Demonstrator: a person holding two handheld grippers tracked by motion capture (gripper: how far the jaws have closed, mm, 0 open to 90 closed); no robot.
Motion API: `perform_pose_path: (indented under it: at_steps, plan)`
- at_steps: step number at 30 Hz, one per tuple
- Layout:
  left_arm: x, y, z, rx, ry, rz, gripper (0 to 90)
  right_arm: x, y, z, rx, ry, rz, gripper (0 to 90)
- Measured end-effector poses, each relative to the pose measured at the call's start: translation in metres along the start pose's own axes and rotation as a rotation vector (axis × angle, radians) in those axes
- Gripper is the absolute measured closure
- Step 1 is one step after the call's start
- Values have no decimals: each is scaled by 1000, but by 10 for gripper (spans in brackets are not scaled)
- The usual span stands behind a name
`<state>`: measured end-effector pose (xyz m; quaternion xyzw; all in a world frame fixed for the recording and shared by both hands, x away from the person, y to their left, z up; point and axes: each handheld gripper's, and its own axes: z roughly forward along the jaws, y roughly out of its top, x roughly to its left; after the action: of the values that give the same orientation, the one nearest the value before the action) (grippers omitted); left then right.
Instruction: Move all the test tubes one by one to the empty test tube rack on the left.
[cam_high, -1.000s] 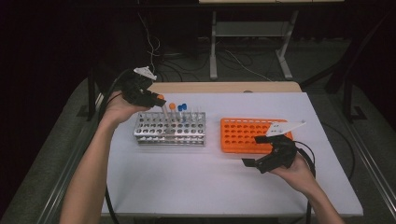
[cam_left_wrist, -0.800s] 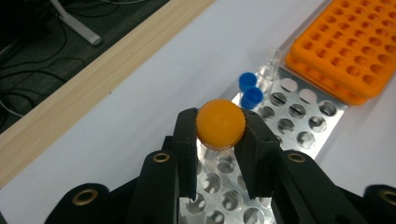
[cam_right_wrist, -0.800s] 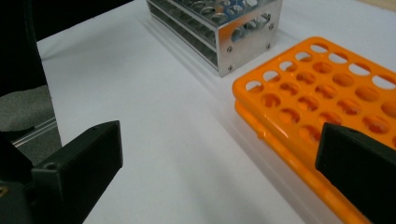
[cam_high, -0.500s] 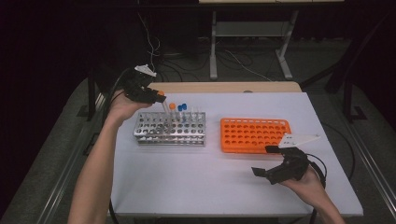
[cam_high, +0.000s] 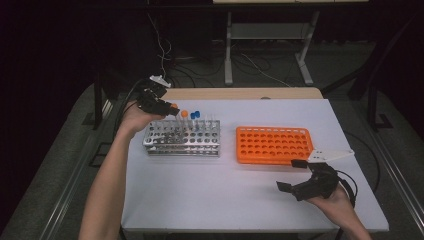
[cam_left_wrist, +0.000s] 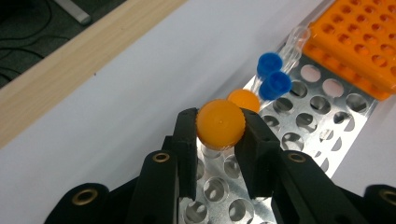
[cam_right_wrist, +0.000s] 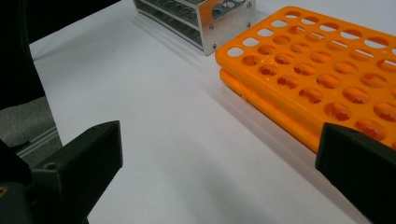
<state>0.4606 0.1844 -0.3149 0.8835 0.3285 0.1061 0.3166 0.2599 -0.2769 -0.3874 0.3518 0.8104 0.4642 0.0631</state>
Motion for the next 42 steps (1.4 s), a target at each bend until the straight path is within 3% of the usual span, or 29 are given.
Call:
perform_pose_path:
  at_steps: [9,12,20,22,26,37,42]
  plan:
    - [-1,-5,9,3,-20,-18,678,-3,-8,2,-3,-3,19,3]
    - [-3,-5,7,-11,-34,-33,625,-4,-10,2,-5,-4,27,3]
    - [-14,-8,-14,-74,-17,-59,471,-7,-14,-1,-20,-13,39,3]
    - [-18,-11,-20,-97,-16,-69,373,-8,-16,-2,-23,-15,47,3]
    - [-31,-21,-29,-142,-20,-74,259,-8,-18,-2,-29,-14,53,3]
    - [-65,-50,-39,-211,-71,-81,0,-5,-20,2,-38,1,60,3]
    - [-84,-67,-39,-256,-88,-81,0,-4,-20,1,-43,4,62,3]
